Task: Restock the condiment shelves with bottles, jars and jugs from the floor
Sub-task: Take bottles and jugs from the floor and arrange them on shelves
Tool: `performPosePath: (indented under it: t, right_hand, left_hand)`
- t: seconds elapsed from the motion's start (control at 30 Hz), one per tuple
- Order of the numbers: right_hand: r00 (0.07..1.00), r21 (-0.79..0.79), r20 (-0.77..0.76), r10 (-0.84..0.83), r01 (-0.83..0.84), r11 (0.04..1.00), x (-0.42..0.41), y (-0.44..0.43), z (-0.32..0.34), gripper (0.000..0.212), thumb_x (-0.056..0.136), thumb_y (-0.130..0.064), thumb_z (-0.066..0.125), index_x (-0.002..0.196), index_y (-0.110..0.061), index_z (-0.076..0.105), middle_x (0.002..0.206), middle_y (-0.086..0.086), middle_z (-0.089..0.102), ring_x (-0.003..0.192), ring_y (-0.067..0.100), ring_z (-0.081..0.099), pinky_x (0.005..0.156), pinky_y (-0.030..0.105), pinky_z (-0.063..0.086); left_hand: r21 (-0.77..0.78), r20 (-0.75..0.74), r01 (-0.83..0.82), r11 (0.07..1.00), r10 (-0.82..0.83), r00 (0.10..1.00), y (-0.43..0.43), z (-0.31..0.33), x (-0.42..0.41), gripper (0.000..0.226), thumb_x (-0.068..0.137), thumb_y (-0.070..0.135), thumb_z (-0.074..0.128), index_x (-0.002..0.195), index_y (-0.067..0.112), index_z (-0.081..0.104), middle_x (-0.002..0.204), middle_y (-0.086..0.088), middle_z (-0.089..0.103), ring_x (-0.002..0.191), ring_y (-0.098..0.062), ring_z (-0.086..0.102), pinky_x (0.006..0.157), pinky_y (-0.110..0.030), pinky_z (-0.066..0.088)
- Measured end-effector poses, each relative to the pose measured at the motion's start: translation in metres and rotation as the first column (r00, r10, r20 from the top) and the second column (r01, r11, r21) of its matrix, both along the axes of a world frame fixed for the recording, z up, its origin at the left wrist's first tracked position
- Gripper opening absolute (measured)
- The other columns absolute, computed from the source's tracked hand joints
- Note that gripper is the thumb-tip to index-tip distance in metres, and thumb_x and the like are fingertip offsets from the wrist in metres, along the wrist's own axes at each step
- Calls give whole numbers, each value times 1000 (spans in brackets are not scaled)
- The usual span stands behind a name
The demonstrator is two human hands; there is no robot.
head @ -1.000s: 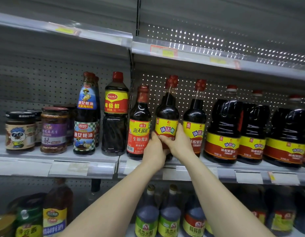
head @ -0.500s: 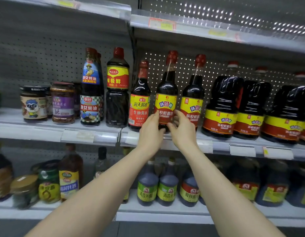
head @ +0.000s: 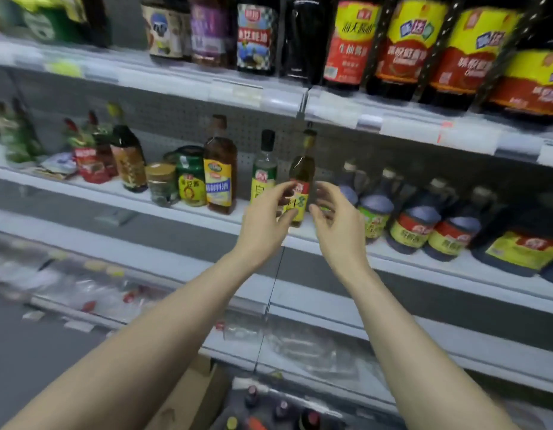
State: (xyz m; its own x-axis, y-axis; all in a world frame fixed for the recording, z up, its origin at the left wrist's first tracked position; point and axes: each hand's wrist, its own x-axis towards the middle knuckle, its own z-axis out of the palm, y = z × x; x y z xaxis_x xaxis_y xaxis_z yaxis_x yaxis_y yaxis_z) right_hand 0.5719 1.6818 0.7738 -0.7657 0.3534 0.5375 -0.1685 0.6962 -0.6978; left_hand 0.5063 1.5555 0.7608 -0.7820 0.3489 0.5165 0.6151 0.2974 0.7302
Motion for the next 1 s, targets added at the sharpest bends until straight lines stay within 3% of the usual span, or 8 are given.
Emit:
performPosePath:
  t: [0.2, 0.47, 0.63, 0.77, 0.9, 1.0]
  right_hand:
    - [995, -45, 98, -3, 7, 999, 17, -59, -70, 36, 96, -9, 60, 132, -14, 61, 123, -1, 70, 108, 14, 67, 95, 35, 54]
    - [942, -90, 326, 76, -50, 995, 54, -133, -191, 36, 97, -12, 60, 133, -17, 60, 126, -5, 67, 110, 13, 66, 96, 41, 53]
    - [859, -154, 494, 133, -64, 986, 74, -146, -265, 36, 98, -15, 61, 133, -23, 60, 127, -9, 66, 112, 7, 64, 95, 38, 54]
    - [758, -153, 634, 157, -76, 985, 87, -145, -322, 40, 97, -13, 63, 135, -22, 59, 124, -5, 69, 113, 12, 66, 98, 31, 52]
    - [650, -178, 736, 190, -85, 980, 104, -145, -380, 40, 97, -19, 65, 137, -22, 58, 125, -3, 69, 109, 15, 67, 95, 39, 54]
    - [583, -228, 777, 238, -92, 969, 116, -146, -428, 43, 96, -13, 64, 138, -18, 58, 130, 1, 66, 112, 20, 66, 94, 44, 54]
  left_hand:
    - [-64, 125, -26, 998, 34, 992, -76, -55, 6, 47, 89, 8, 67, 134, 16, 56, 123, 0, 65, 105, -14, 63, 91, -36, 54]
    - [-155, 356, 23, 988, 34, 934, -160, -176, 32, 47, 89, 9, 67, 134, 15, 56, 125, -2, 64, 107, -13, 62, 92, -38, 54]
    - [-211, 461, 0, 978, 100, 882, -186, -250, 56, 46, 87, 9, 70, 131, 17, 59, 122, 0, 65, 104, -14, 63, 90, -39, 55]
    - [-307, 532, -1, 952, 172, 829, -191, -307, 79, 47, 85, 9, 70, 131, 18, 60, 117, -1, 65, 104, -13, 63, 91, -36, 53]
    - [-384, 613, 32, 923, 229, 757, -195, -370, 101, 46, 87, 16, 71, 131, 17, 60, 121, -4, 65, 109, -19, 63, 93, -37, 52]
    - [-407, 680, 43, 913, 271, 681, -200, -419, 119, 43, 89, 17, 71, 131, 18, 61, 124, -2, 64, 111, -19, 63, 94, -36, 52]
